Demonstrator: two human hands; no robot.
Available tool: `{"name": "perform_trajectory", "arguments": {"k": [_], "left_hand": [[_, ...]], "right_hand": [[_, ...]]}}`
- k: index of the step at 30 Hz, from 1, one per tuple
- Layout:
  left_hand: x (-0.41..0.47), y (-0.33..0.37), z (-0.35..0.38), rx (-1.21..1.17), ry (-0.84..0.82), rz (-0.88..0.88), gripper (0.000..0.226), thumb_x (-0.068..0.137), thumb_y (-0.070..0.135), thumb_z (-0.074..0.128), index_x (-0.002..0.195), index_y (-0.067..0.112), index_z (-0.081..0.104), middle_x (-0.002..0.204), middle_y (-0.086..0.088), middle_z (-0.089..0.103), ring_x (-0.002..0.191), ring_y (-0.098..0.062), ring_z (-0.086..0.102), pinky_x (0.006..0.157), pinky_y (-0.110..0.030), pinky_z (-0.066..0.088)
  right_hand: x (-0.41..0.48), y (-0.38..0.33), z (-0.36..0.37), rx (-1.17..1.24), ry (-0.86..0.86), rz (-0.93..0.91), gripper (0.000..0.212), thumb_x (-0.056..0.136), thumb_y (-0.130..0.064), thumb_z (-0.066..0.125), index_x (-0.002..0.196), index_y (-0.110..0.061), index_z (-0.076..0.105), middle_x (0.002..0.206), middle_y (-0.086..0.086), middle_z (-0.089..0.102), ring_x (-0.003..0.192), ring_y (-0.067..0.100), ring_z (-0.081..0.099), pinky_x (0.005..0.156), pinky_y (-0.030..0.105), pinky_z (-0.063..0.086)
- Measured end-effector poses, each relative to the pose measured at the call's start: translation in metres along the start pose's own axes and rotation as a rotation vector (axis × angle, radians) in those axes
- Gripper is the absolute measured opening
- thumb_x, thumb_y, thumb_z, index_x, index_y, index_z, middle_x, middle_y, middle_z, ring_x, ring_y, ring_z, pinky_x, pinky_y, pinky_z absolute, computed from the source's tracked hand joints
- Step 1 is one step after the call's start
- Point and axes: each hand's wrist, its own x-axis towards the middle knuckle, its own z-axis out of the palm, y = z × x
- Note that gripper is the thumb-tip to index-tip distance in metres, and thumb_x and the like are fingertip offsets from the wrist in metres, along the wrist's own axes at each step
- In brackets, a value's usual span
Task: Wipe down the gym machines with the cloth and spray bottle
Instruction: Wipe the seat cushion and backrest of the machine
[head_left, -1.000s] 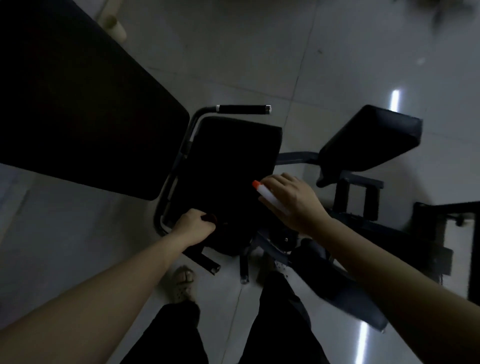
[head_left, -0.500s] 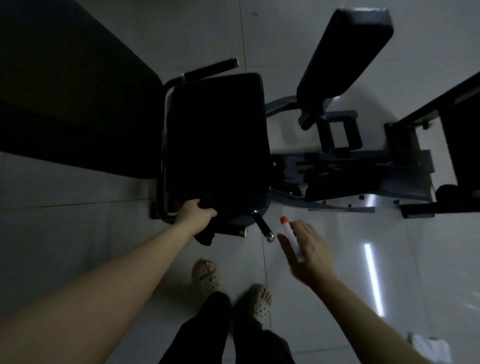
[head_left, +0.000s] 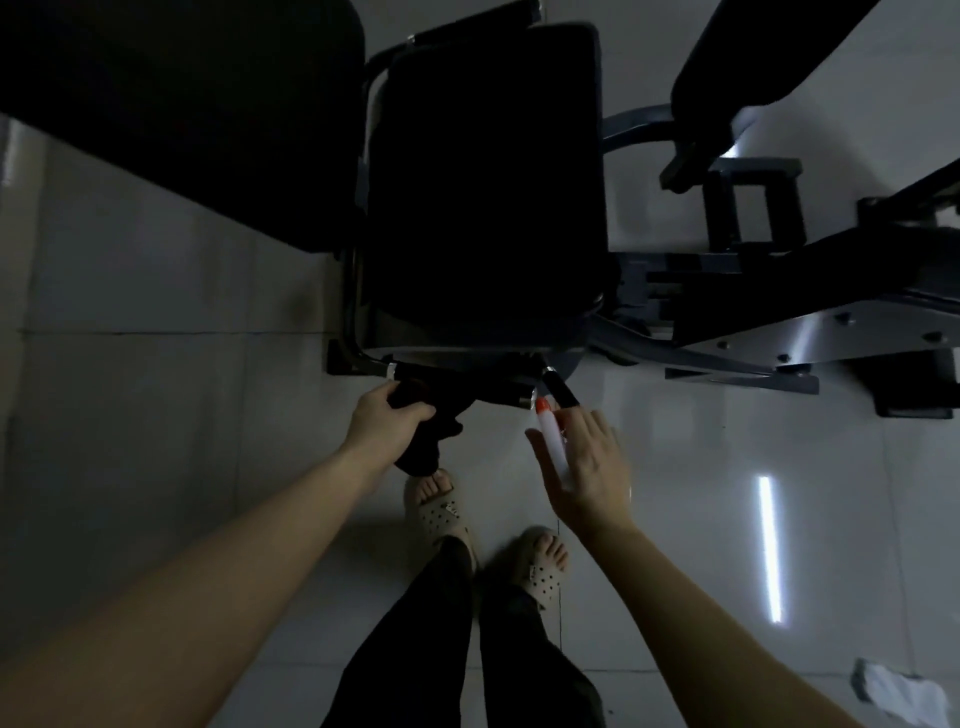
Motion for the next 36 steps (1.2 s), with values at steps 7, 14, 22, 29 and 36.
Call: {"name": "perform_trajectory", "arguments": {"k": [7, 14, 22, 29, 36], "left_hand": [[0.009, -0.021, -0.027, -0.068, -0.006, 0.019, 0.022, 0.088, 0.016, 0.074, 0.109, 0.019, 0.071, 0.102, -0.002, 0.073, 0.094, -0.016, 0.07, 0.073, -0.027, 0.055], [0.016, -0.039, -0.054, -0.136, 0.013, 0.006, 0.019, 0.089, 0.017, 0.074, 0.104, 0.025, 0.066, 0.098, 0.005, 0.069, 0.09, -0.009, 0.066, 0.066, -0.02, 0.049], [0.024, -0.054, -0.093, -0.176, 0.029, 0.001, 0.021, 0.092, 0.016, 0.071, 0.11, 0.023, 0.063, 0.094, 0.007, 0.066, 0.076, -0.002, 0.065, 0.055, -0.013, 0.049], [0.031, -0.061, -0.116, -0.237, 0.076, -0.029, 0.021, 0.093, 0.008, 0.069, 0.113, 0.011, 0.065, 0.09, -0.001, 0.068, 0.057, 0.005, 0.067, 0.046, -0.011, 0.048], [0.03, -0.058, -0.128, -0.254, 0.107, -0.056, 0.02, 0.091, 0.012, 0.072, 0.11, 0.017, 0.068, 0.098, -0.004, 0.072, 0.079, -0.013, 0.071, 0.055, -0.02, 0.053]], "right_hand": [[0.008, -0.038, 0.05, -0.028, -0.056, -0.049, 0.043, 0.097, -0.057, 0.043, 0.114, -0.019, 0.052, 0.103, -0.001, 0.052, 0.091, 0.013, 0.05, 0.082, 0.034, 0.048], [0.019, -0.076, 0.08, -0.072, -0.166, -0.072, 0.047, 0.087, -0.057, 0.038, 0.109, -0.018, 0.051, 0.098, 0.0, 0.05, 0.088, 0.016, 0.049, 0.083, 0.037, 0.049], [0.04, -0.129, 0.121, -0.109, -0.137, -0.08, 0.046, 0.09, -0.043, 0.064, 0.123, -0.015, 0.049, 0.111, 0.003, 0.051, 0.098, 0.017, 0.054, 0.087, 0.032, 0.049], [0.077, -0.176, 0.139, -0.086, -0.099, -0.045, 0.056, 0.09, -0.056, 0.061, 0.123, -0.011, 0.051, 0.111, 0.005, 0.058, 0.104, 0.022, 0.058, 0.093, 0.037, 0.048], [0.093, -0.188, 0.127, -0.051, -0.078, -0.044, 0.052, 0.093, -0.055, 0.058, 0.119, -0.011, 0.049, 0.108, 0.006, 0.055, 0.097, 0.021, 0.056, 0.084, 0.036, 0.049]]}}
